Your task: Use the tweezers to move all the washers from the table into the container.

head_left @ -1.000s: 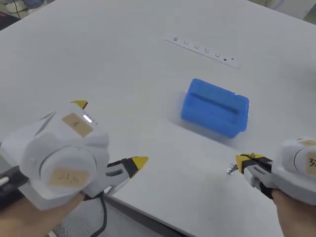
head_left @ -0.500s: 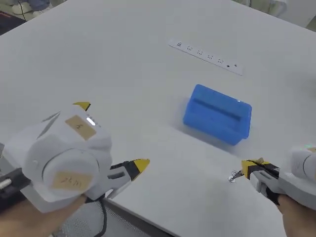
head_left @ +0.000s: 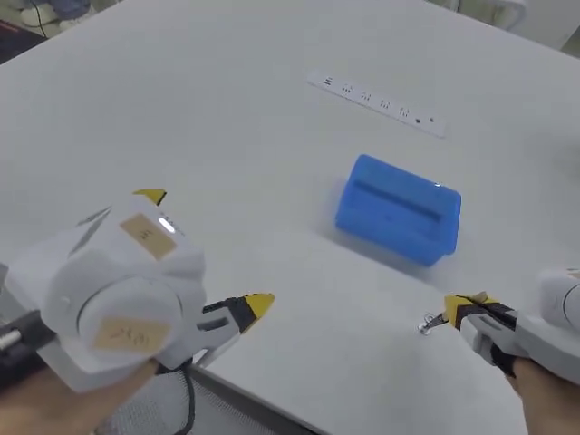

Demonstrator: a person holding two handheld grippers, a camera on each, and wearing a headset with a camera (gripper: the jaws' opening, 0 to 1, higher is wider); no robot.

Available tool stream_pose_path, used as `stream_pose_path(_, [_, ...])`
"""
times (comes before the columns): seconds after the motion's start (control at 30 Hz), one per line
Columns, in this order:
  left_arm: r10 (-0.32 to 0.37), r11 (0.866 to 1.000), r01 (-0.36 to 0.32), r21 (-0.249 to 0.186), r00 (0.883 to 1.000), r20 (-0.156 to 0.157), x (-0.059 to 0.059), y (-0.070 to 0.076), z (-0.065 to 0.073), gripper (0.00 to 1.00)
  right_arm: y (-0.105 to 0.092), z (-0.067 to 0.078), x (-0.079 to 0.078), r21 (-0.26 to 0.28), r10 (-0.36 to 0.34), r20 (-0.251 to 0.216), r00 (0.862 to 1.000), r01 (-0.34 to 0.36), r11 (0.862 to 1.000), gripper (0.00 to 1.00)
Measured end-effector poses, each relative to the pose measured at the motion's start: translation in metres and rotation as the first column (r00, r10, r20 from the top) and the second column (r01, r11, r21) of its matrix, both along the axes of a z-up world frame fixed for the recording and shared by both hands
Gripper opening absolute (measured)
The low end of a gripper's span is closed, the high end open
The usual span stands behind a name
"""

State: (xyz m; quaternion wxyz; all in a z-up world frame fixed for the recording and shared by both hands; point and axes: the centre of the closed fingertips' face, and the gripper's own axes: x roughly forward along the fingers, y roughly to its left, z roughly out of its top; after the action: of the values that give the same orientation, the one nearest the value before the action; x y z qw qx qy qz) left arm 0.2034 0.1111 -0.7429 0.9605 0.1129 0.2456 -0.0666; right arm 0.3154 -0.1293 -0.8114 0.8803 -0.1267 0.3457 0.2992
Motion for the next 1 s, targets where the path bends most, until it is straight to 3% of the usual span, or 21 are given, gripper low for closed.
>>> stream_pose_path(0.23, [0.004,1.0,-0.004,0.003,1.0,-0.001,-0.0008,0.002,-0.0004,0.89,-0.0015,-0.0022,-0.0021,-0.003,0.005,-0.013,1.0,-0.006,1.0,0.01])
stream_pose_path(0.3, [0.001,1.0,-0.001,0.004,1.0,-0.002,-0.0008,0.0016,-0.0005,0.89,-0.0029,0.0011,-0.0006,-0.013,0.005,0.01,1.0,-0.005,1.0,0.01])
stream_pose_path(0.93, [0.003,1.0,-0.003,0.009,1.0,-0.006,-0.0001,0.002,-0.0014,0.89,-0.003,0.0006,0.0005,0.026,-0.006,-0.018,1.0,0.006,1.0,0.01])
stream_pose_path(1.0, [0.007,1.0,-0.007,0.008,1.0,-0.007,-0.0001,0.0025,-0.0016,0.89,-0.0032,-0.0001,0.002,0.023,-0.003,-0.005,1.0,0.003,1.0,0.01])
